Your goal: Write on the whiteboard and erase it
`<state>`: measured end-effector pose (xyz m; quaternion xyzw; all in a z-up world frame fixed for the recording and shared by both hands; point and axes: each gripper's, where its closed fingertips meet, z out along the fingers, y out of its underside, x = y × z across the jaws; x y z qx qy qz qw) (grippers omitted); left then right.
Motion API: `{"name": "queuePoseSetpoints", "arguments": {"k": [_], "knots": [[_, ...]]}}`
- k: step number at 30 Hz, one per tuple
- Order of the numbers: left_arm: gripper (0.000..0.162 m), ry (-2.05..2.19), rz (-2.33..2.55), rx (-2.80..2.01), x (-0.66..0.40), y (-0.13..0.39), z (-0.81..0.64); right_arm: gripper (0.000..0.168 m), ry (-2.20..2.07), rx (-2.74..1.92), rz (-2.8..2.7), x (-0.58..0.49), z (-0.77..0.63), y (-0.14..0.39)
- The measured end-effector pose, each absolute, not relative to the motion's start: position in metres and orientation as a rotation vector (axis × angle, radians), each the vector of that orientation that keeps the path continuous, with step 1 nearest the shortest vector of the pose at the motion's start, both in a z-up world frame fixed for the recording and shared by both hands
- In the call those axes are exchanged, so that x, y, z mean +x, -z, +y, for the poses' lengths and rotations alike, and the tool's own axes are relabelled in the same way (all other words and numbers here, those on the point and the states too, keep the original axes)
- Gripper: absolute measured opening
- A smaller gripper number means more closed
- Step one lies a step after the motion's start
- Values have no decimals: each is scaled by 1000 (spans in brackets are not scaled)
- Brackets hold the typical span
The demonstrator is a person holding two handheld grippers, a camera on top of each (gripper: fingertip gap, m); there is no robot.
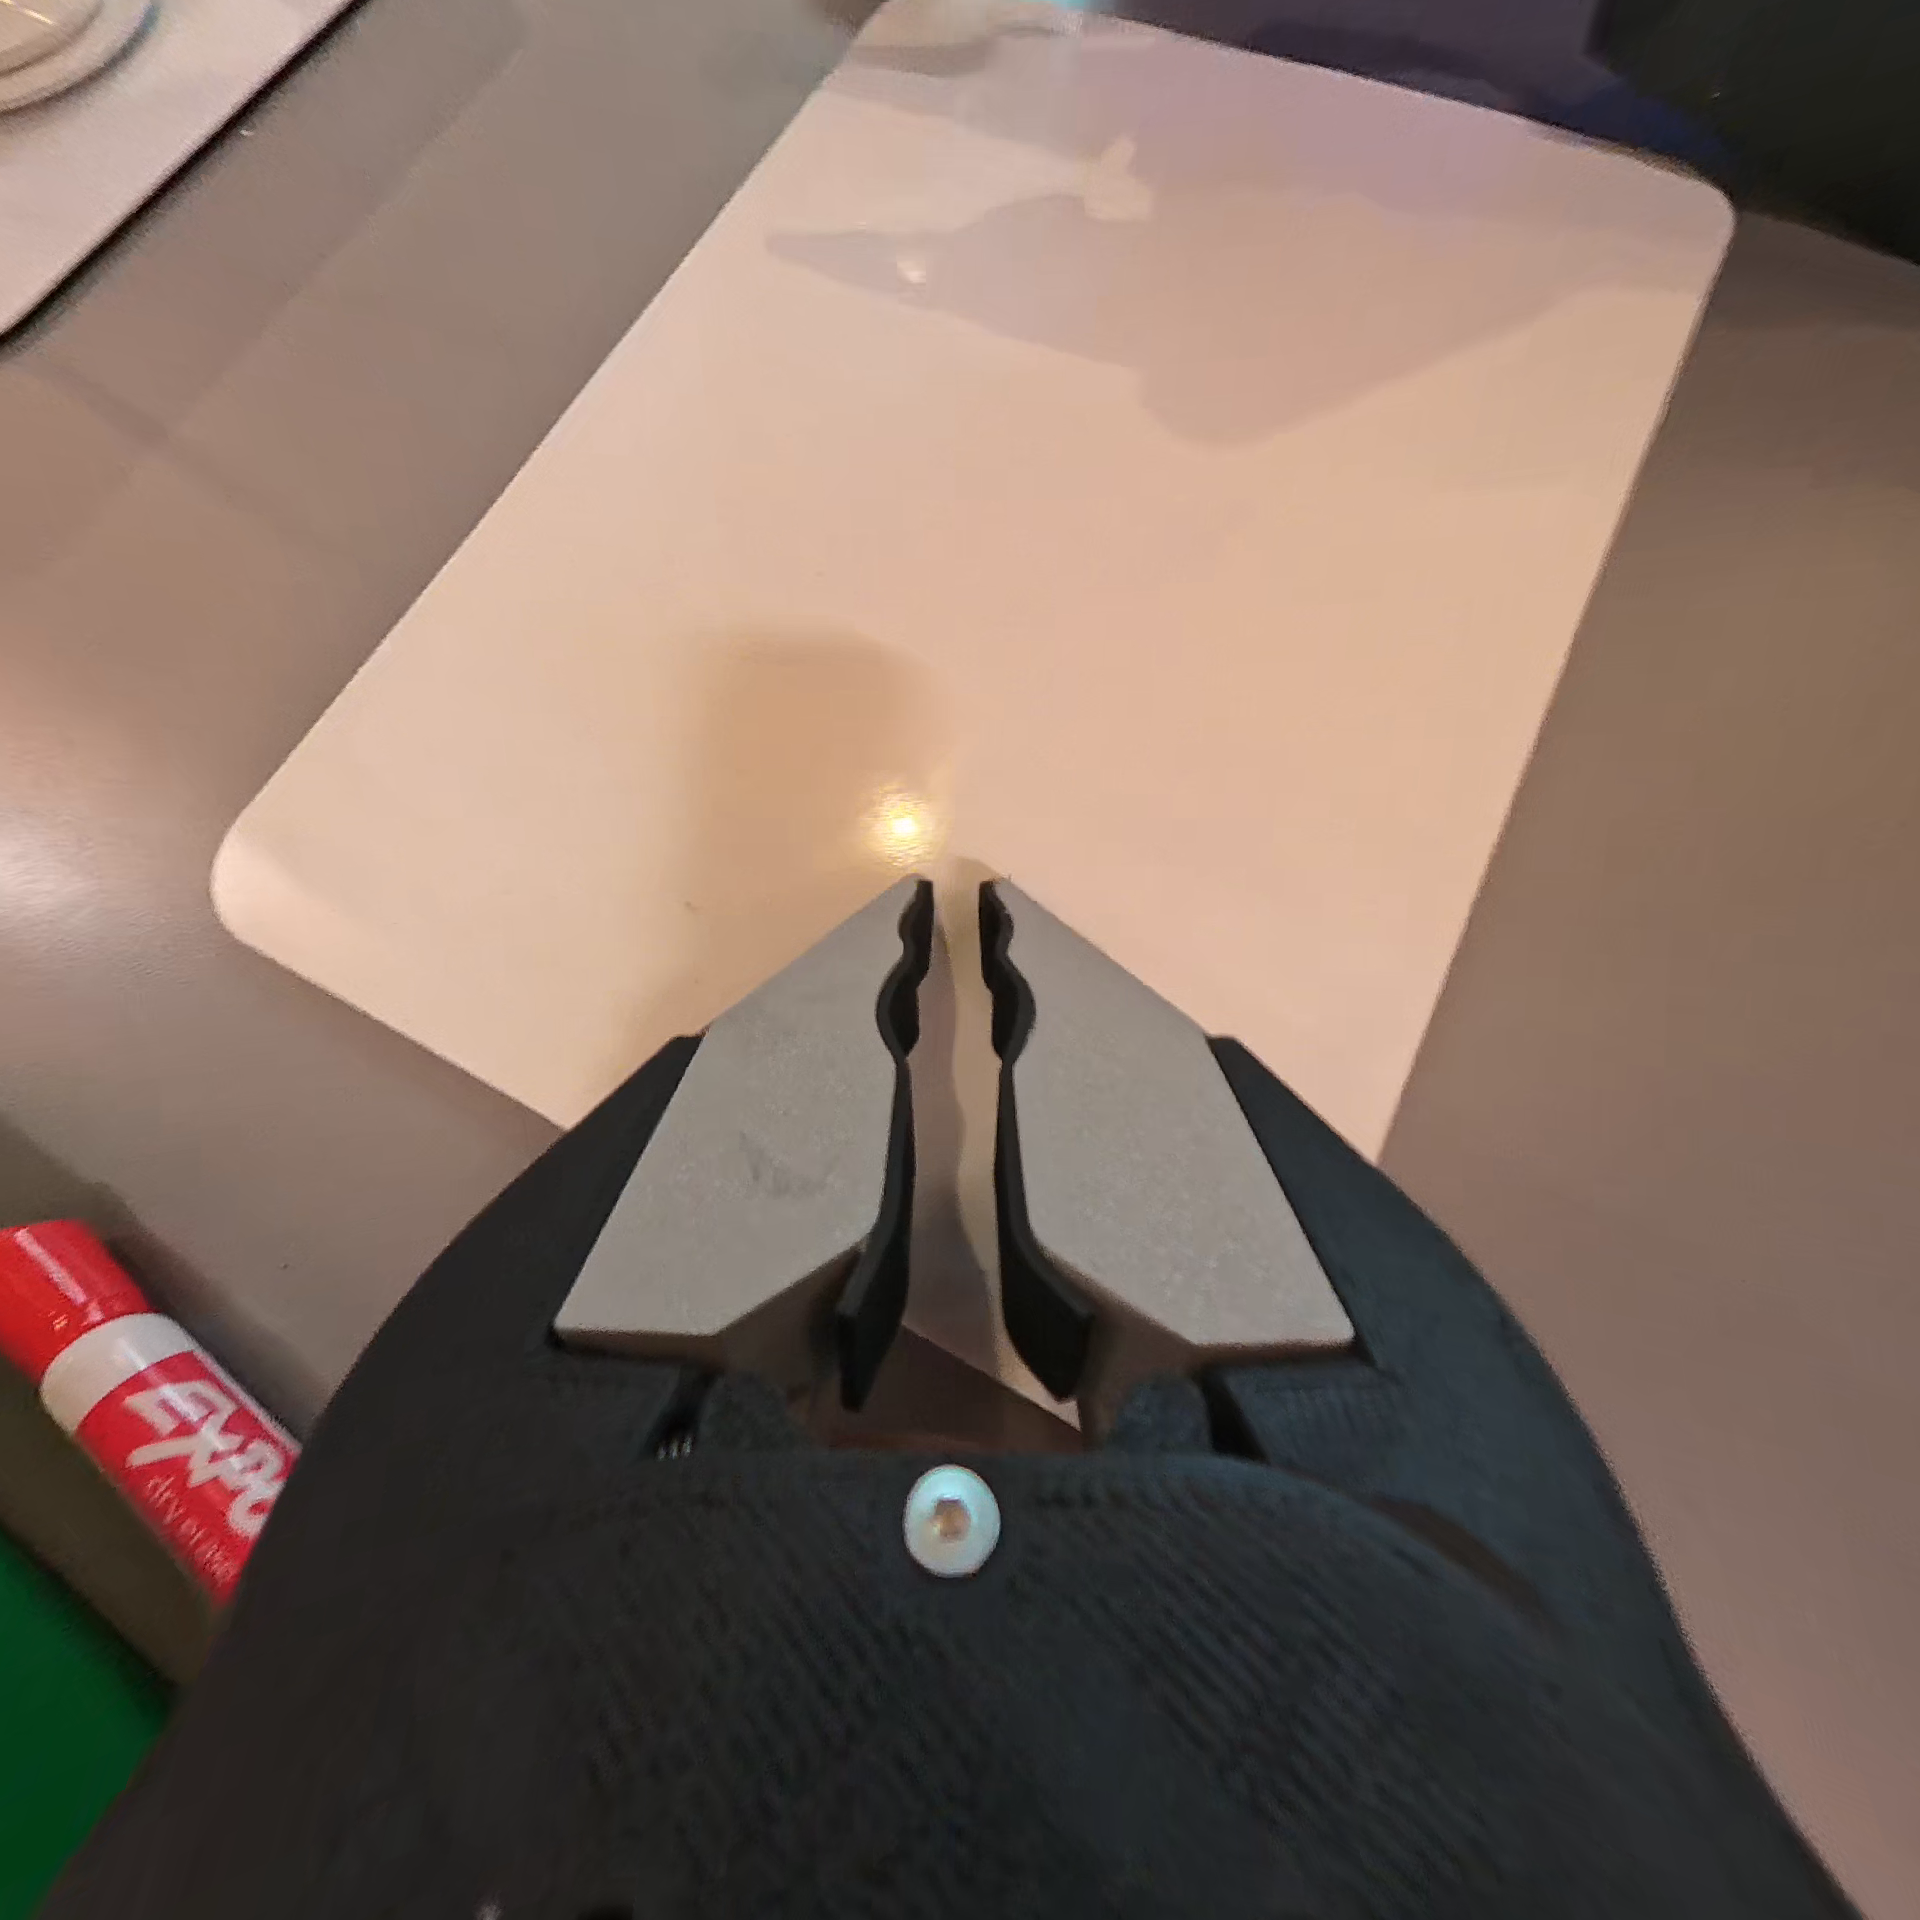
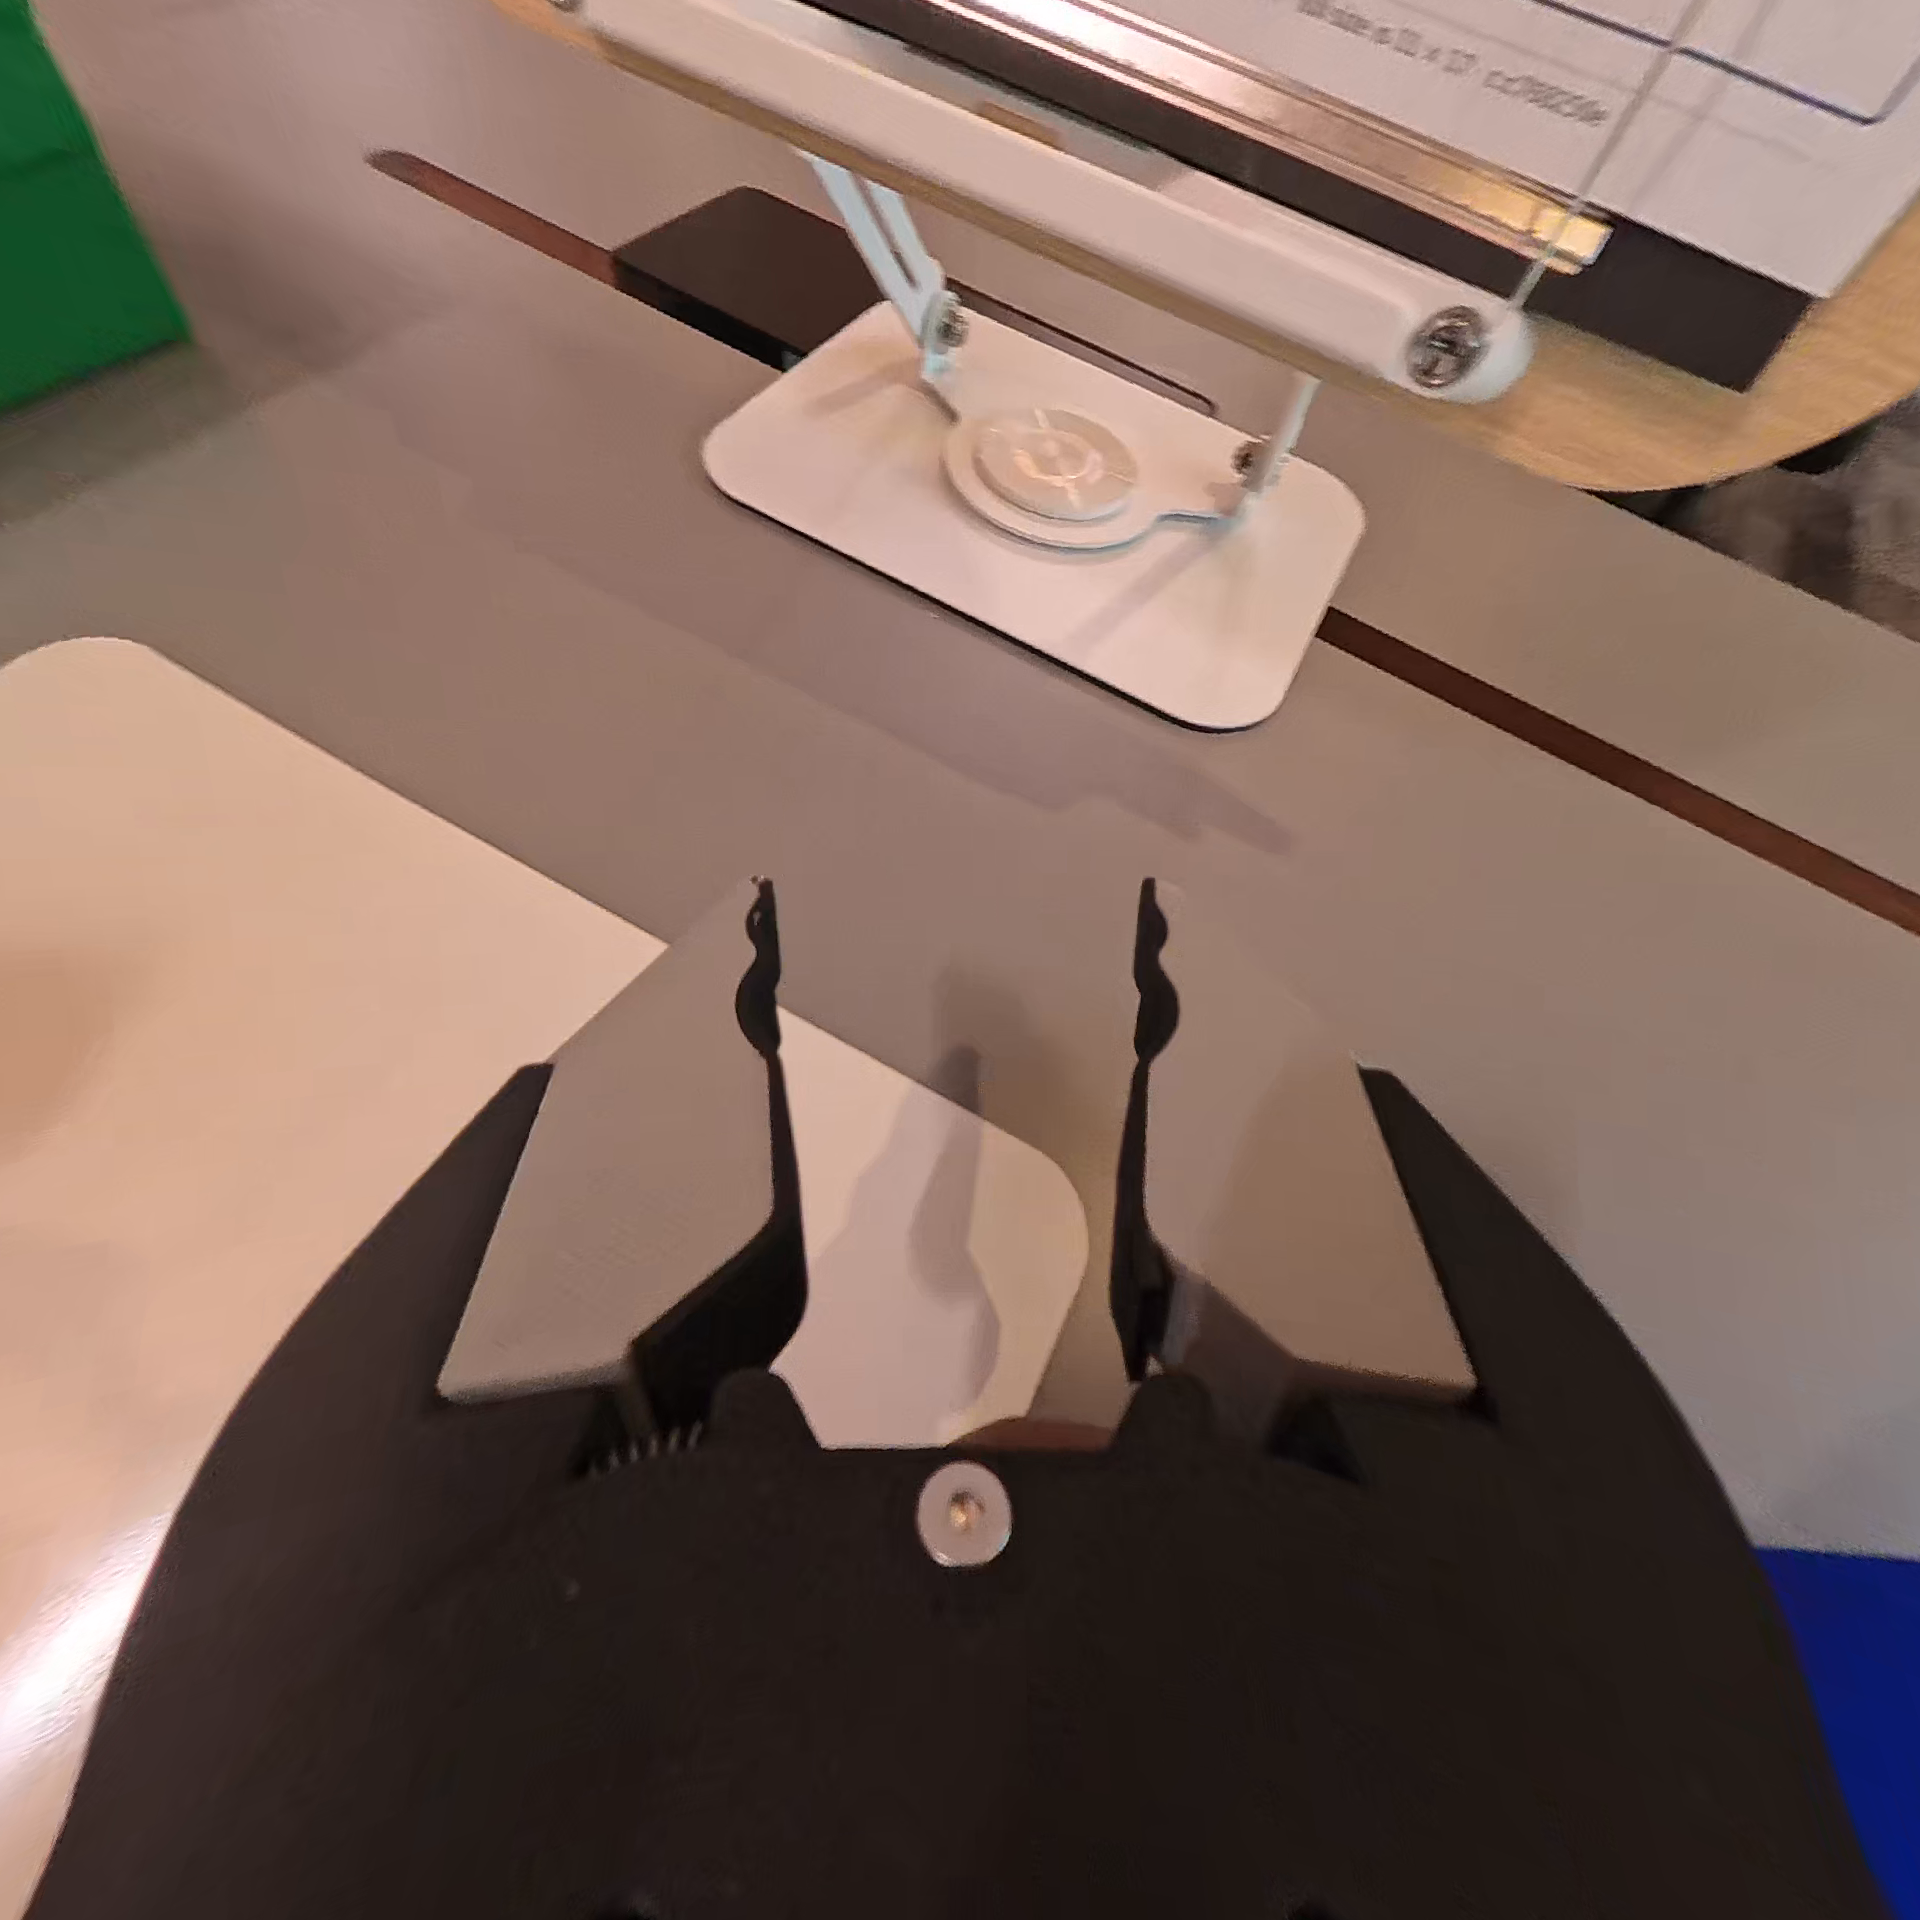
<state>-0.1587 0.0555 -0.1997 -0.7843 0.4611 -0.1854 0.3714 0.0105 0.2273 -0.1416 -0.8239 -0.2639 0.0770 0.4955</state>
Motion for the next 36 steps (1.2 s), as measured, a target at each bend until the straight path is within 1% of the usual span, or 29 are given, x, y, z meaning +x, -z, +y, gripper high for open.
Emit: {"name": "queuePoseSetpoints", "arguments": {"k": [2, 4, 5, 8, 12, 14, 17, 19, 21, 24, 27, 32, 34, 36], "knots": [[3, 329, 1108, -2018, -170, 199, 71, 67, -205, -1993, -670, 5, 223, 143], [12, 214, 1027, -2017, -181, 196, 85, 68, -214, -1986, -705, 1, 218, 147], [16, 242, 973, -2018, -182, 192, 88, 68, -227, -1980, -718, -1, 215, 149], [18, 395, 777, -1977, -186, 168, 96, 68, -284, -1936, -741, -7, 203, 146], [28, 183, 660, -1918, -217, 153, 115, 69, -429, -1867, -733, -18, 185, 136], [33, 149, 621, -1921, -223, 151, 118, 70, -474, -1831, -735, -22, 177, 131], [34, 103, 531, -1856, -236, 133, 124, 70, -504, -1786, -761, -30, 165, 126], [28, 132, 464, -1789, -244, 116, 125, 70, -527, -1764, -805, -38, 155, 125], [30, 158, 445, -1814, -247, 119, 127, 70, -530, -1758, -849, -46, 148, 127], [37, 120, 481, -1869, -247, 132, 129, 70, -548, -1737, -875, -55, 140, 127], [34, 50, 543, -1801, -241, 124, 126, 69, -541, -1719, -903, -61, 135, 128], [39, -10, 620, -1845, -234, 137, 122, 69, -542, -1704, -917, -65, 127, 126], [45, -43, 627, -1877, -237, 144, 123, 67, -477, -1680, -915, -62, 126, 121], [45, -59, 585, -1893, -245, 144, 125, 66, -390, -1644, -914, -60, 126, 114]]}}
